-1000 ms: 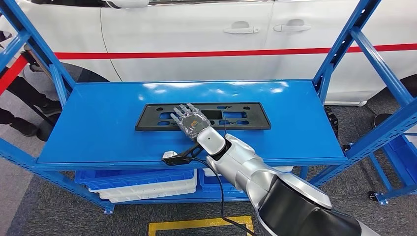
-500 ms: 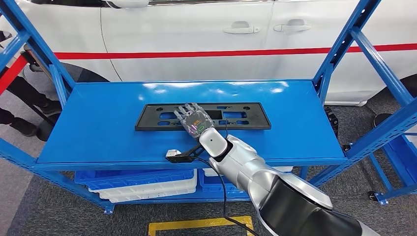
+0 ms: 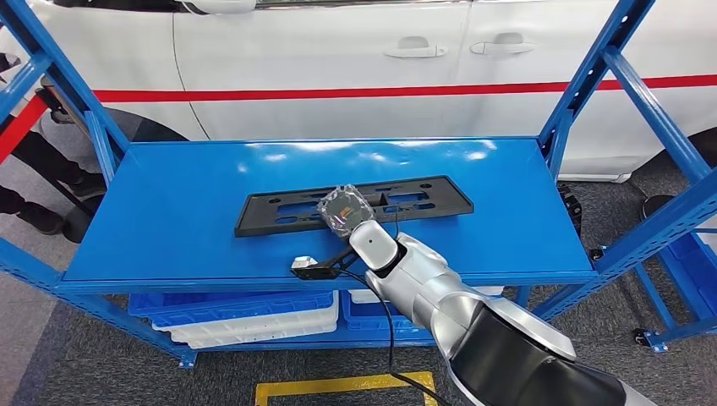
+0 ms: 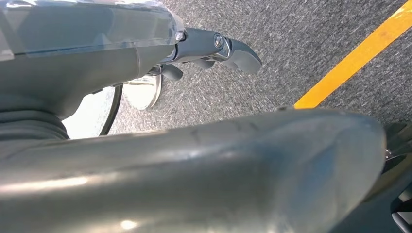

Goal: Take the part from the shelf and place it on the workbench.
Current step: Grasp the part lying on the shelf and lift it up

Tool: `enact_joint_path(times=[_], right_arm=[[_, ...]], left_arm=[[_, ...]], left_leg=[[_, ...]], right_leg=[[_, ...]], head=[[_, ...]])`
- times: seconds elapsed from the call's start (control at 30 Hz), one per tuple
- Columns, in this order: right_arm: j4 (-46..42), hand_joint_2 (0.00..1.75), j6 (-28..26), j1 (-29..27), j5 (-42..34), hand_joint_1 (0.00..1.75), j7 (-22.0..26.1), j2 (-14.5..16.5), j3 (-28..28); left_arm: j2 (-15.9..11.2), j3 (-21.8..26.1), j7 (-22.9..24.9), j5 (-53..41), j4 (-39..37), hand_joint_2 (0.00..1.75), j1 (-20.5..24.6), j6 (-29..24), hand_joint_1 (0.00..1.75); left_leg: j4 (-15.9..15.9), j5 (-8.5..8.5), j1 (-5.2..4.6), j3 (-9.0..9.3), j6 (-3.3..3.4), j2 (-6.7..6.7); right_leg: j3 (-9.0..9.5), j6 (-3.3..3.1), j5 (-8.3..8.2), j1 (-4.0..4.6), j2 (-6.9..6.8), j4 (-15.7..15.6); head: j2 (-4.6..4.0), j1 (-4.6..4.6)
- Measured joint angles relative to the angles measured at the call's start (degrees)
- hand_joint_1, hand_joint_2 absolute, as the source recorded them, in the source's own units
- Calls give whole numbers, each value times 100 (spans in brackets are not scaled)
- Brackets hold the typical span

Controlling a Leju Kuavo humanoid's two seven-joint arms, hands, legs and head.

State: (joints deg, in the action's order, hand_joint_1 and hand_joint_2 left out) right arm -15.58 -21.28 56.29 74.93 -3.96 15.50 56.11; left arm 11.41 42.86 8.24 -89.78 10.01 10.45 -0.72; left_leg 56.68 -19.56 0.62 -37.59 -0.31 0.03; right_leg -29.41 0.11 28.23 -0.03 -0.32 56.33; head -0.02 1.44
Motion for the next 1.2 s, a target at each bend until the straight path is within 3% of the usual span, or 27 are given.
enact_joint_path(times=[0.5, 0.8, 0.93, 1.17, 1.2], right_arm=[[0, 175, -204, -37, -37, 175, 96, -49, -227], [-25, 175, -728, -63, -77, 175, 315, -176, -682], [-44, 175, -804, -70, -61, 175, 372, -221, -789], [-124, 175, -945, -92, 14, 175, 651, -319, -936], [-139, 175, -965, -99, 18, 175, 711, -333, -954]], left_arm=[[0, 0, -3, -5, 0, 0, 4, 17, 0], [-8, -2, -262, 8, 0, 0, 34, -264, 0], [-9, -17, -334, 4, 0, 175, 49, -377, 0], [-12, -355, -996, 36, 0, 175, 41, -1184, 0], [-16, -416, -1110, 64, 0, 131, 38, -1213, 0]], left_leg=[[0, 0, 0, -1, 0, 0], [1, 1, -1, -4, 0, 0], [1, 1, 0, -5, 0, 0], [1, 1, -1, -9, 0, 0], [1, 1, -1, -9, 0, 0]], right_leg=[[0, 1, -1, -1, 0, 0], [-1, 1, -2, -1, 0, 0], [1, 0, -3, -1, 0, 0], [-1, 1, -3, -1, 0, 0], [-1, 1, -4, -1, 0, 0]], head=[[0, 0], [0, 0], [0, 0], [0, 0], [0, 0]])
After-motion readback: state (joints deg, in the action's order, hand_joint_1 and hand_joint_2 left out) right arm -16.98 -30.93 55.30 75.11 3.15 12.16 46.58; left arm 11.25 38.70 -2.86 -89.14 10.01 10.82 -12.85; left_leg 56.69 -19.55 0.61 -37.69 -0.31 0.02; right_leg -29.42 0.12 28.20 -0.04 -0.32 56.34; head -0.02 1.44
